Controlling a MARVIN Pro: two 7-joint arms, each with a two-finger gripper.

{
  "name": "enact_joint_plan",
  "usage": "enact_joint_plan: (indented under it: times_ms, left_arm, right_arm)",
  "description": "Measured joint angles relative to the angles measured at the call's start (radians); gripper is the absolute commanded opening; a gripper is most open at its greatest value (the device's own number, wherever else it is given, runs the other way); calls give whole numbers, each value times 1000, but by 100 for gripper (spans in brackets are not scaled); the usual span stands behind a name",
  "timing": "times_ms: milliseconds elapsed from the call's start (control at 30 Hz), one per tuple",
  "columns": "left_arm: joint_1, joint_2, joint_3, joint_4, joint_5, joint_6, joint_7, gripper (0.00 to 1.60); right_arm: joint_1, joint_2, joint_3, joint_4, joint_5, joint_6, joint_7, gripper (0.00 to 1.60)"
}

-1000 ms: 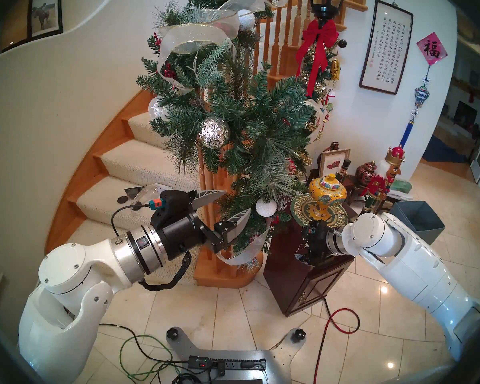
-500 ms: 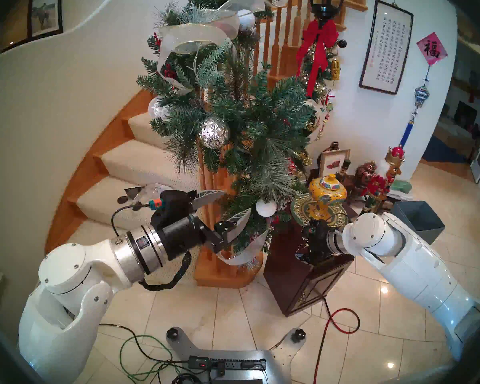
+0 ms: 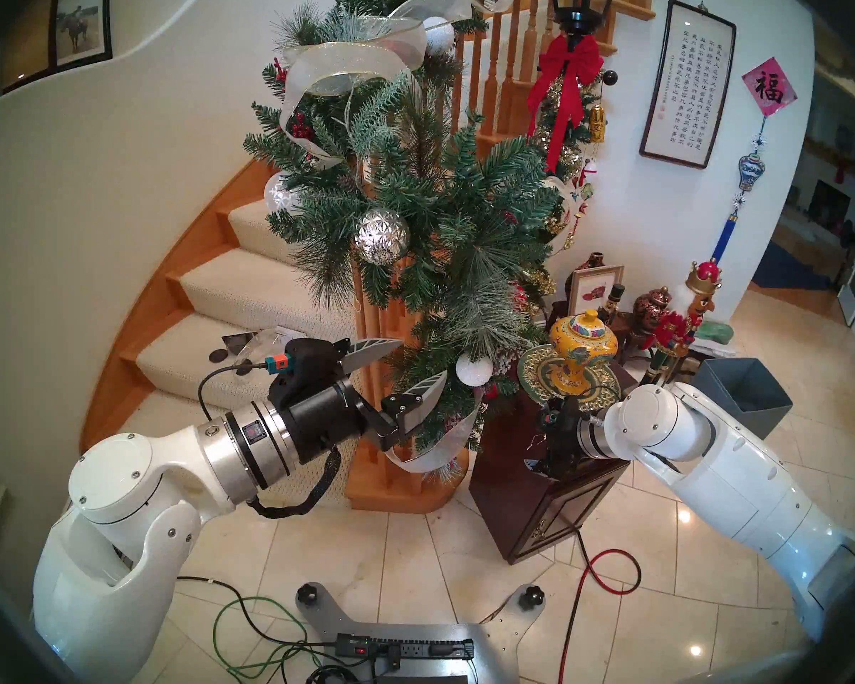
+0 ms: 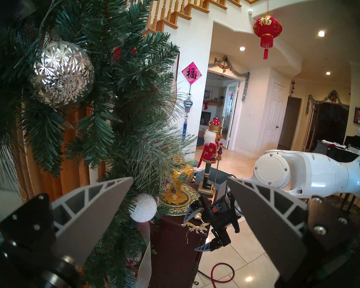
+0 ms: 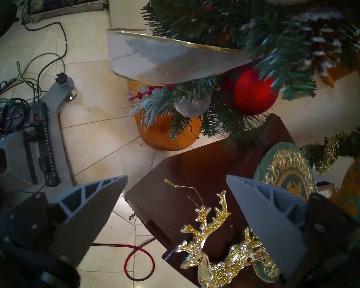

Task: Hang the ornament onto the Christmas-tree-style decoration

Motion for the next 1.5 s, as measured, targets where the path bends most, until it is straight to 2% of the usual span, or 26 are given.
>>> enact_joint_plan:
  times_ms: [233,733,1500]
  left_arm:
    - [0,0,0,0,0,0,0,160]
    - [0,0,0,0,0,0,0,160]
    - [0,0,0,0,0,0,0,160]
  right_arm:
    - [22,-21,-31,30,-26,1,3,160]
    - [55,-40,-45,48,-66,-14,-6,160]
    - [69,-4,-56,39,-113,-48,40,160]
